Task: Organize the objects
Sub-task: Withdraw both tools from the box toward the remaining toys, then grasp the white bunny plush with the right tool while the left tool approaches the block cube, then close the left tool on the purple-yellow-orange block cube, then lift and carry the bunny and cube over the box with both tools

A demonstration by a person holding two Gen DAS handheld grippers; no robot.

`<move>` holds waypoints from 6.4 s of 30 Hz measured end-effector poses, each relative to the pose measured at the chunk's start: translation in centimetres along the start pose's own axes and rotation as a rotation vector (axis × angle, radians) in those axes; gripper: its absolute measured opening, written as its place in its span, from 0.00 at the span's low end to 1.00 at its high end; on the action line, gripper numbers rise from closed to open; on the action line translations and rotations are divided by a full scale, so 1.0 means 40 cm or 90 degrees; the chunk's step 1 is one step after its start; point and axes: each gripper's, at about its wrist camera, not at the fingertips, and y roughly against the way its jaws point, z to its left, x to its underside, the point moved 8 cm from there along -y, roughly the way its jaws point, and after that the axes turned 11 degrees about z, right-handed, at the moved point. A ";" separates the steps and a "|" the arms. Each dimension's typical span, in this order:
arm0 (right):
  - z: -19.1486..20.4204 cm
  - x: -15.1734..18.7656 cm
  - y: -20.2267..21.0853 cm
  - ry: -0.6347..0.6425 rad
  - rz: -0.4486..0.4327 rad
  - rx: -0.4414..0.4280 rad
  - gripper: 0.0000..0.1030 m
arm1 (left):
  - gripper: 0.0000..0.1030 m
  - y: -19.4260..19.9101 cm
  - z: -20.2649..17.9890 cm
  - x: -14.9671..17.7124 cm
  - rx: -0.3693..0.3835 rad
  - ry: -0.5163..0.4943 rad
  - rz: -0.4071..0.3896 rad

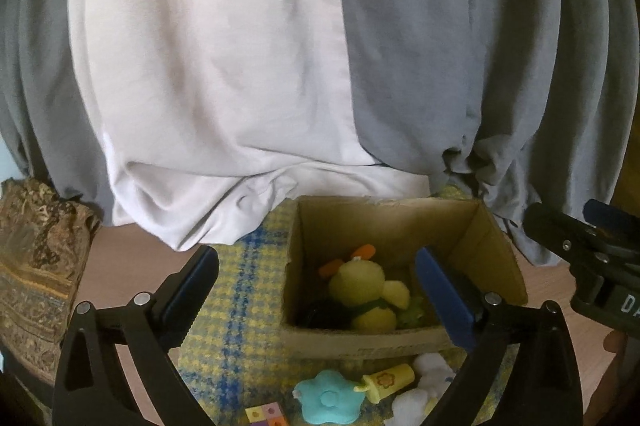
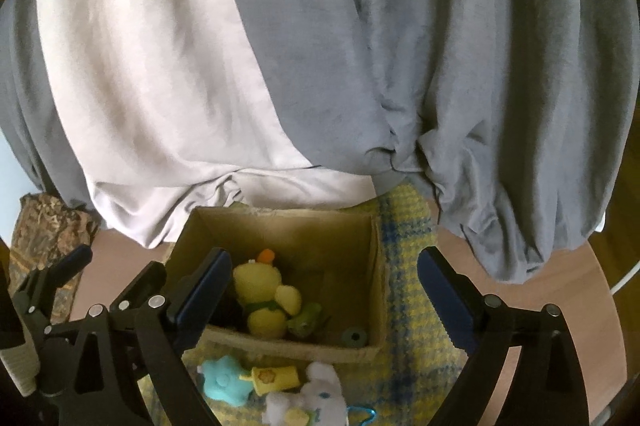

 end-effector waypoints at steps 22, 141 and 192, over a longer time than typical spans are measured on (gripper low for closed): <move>0.032 0.153 0.030 0.005 0.008 -0.016 0.97 | 0.99 0.053 0.062 0.164 -0.067 0.016 -0.003; 0.001 0.397 -0.083 -0.014 0.076 0.025 0.81 | 0.39 -0.066 0.019 0.366 -0.024 0.009 0.078; -0.007 0.124 0.068 0.004 -0.053 0.019 0.81 | 0.39 0.041 -0.052 0.064 -0.005 -0.044 -0.037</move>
